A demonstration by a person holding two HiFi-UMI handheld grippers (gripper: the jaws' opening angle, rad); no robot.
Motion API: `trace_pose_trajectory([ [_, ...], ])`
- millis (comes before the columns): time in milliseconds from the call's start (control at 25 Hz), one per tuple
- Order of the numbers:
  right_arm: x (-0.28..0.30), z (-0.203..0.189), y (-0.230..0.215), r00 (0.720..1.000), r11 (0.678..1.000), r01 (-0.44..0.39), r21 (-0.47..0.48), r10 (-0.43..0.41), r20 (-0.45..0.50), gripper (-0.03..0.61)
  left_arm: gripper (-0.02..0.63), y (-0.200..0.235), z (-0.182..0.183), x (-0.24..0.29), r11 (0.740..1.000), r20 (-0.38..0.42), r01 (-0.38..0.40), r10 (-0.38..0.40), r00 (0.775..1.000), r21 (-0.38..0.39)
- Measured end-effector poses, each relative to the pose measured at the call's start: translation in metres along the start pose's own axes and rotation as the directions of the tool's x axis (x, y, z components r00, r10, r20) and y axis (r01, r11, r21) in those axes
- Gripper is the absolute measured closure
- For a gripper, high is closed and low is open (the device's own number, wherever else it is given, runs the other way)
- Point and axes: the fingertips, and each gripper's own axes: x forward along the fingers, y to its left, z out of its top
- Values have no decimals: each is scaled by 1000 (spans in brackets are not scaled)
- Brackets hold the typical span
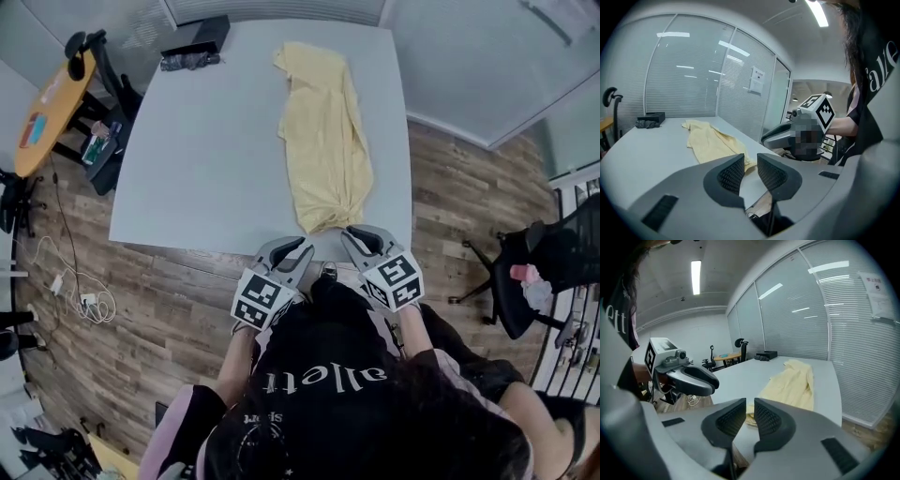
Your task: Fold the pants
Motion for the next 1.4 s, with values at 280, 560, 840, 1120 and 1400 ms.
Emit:
trace_pose_trajectory([
  [280, 23, -28, -25, 993, 998, -49, -27, 46, -109, 434, 465, 16, -16, 40, 999, -116, -5, 9, 993, 36],
  [560, 48, -63, -43, 968, 985, -118, -125, 86, -235, 379, 435, 30, -51, 74, 989, -279, -10, 51, 959, 146],
  [840, 70, -94, -55, 922, 949, -205, -239, 106, -371, 362, 388, 40, -86, 106, 991, -392, 16, 37, 919, 132],
  [1120, 93, -119, -61, 901, 936, -209, -284, 72, -427, 364, 390, 48, -106, 125, 979, -459, 21, 78, 885, 205],
  [1400, 94, -116, -71, 919, 968, -181, -175, 104, -379, 477, 460, 52, -107, 127, 980, -477, 15, 84, 875, 200],
])
